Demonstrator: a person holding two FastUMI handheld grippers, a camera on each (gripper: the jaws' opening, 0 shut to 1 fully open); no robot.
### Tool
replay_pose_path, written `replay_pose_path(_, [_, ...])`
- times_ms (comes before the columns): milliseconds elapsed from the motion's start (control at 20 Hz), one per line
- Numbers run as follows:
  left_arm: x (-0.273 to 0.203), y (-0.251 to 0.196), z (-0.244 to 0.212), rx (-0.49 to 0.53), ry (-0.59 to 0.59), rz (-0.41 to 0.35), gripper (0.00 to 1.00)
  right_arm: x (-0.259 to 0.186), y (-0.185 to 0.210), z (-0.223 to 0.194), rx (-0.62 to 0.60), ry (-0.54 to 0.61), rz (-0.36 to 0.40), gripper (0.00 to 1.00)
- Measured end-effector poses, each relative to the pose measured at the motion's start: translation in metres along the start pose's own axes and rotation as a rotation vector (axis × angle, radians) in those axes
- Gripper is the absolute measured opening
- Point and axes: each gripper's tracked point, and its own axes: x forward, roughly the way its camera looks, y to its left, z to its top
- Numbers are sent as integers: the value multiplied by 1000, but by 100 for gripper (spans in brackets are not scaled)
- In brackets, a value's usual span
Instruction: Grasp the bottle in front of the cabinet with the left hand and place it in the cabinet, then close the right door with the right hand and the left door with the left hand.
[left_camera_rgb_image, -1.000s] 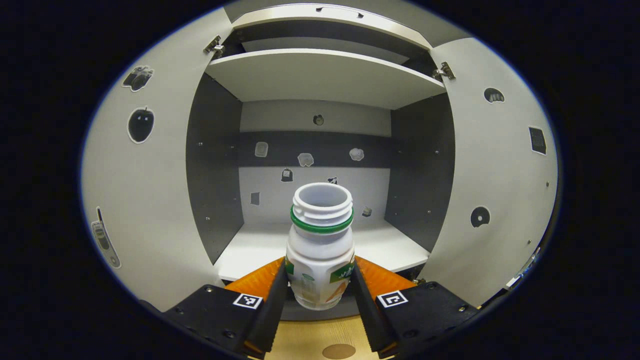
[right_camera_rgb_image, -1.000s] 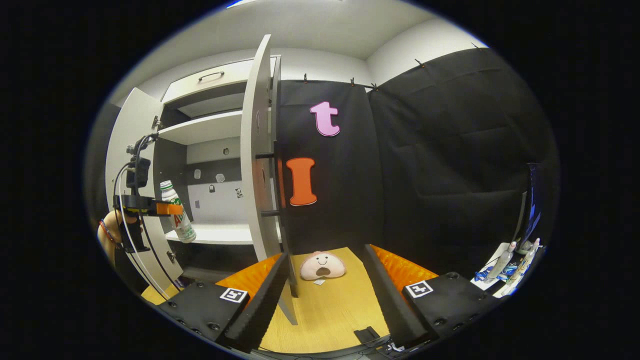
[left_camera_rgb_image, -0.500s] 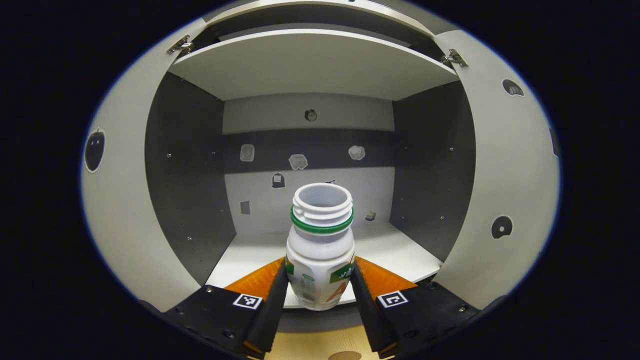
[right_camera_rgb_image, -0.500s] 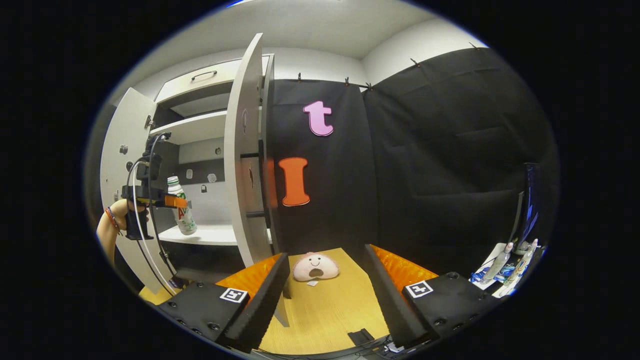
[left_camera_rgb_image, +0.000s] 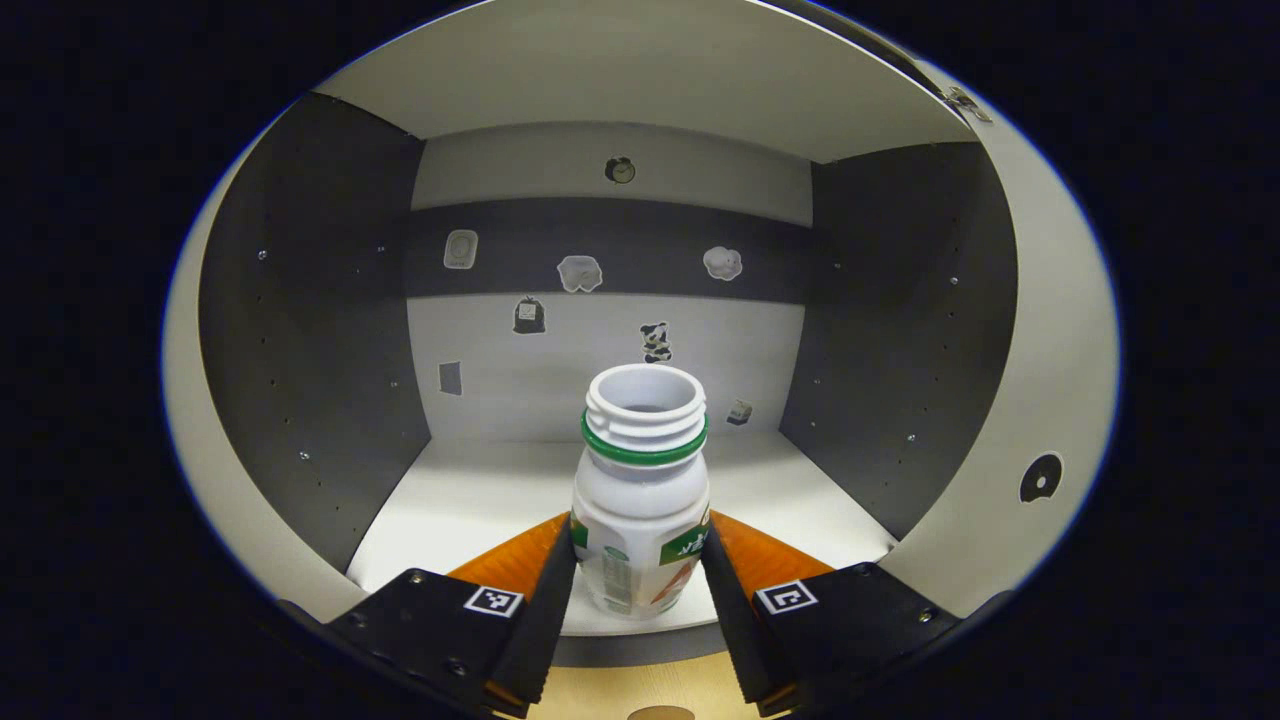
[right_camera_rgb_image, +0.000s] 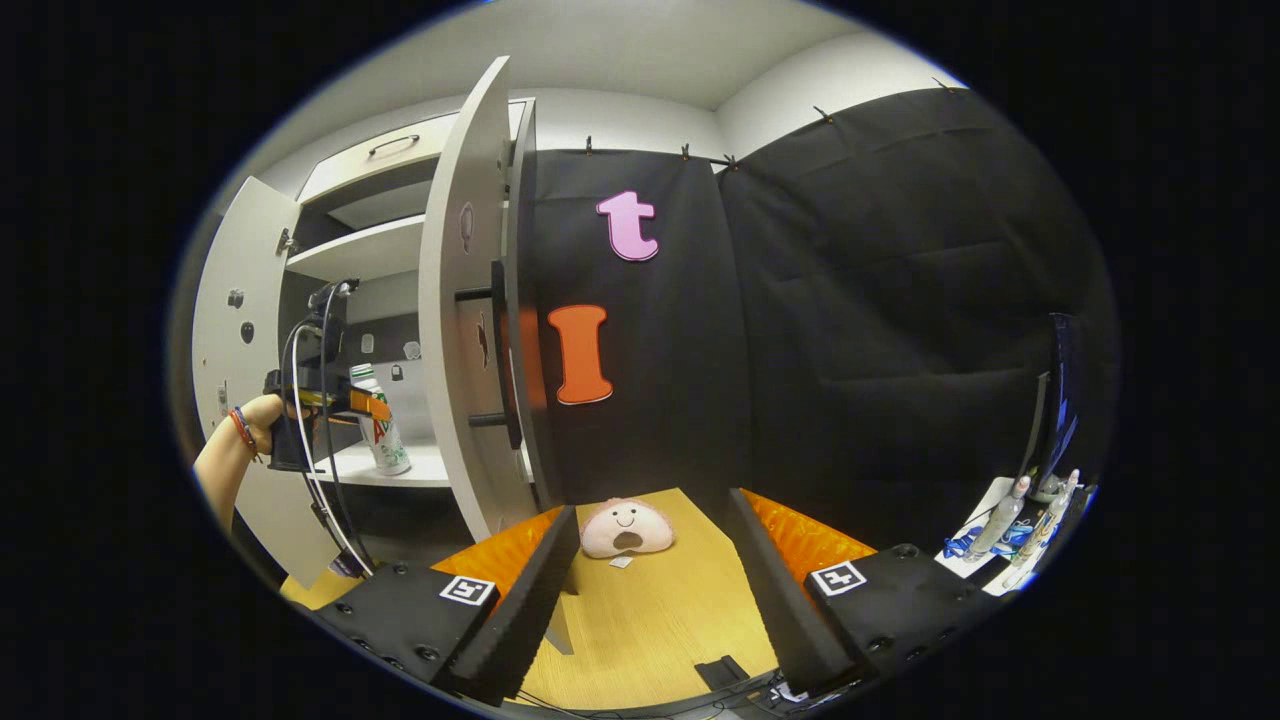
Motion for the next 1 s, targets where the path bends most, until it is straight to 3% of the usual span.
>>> replay_pose_path(250, [8, 2, 0, 31, 11, 13, 72, 8, 0, 1, -3, 4, -9, 98])
replay_pose_path(550, [9, -2, 0, 34, 10, 4, 81, 13, 3, -1, -5, 11, -4, 98])
replay_pose_path(600, [8, -3, 0, 37, 4, 3, 87, 14, 3, -2, -4, 12, -2, 98])
replay_pose_path(700, [0, 1, 4, 45, -11, 13, 96, 15, 6, -2, -4, 14, 4, 98])
replay_pose_path(1000, [-59, 7, 15, 28, -99, 14, 97, 13, 13, 0, -29, 12, 25, 98])
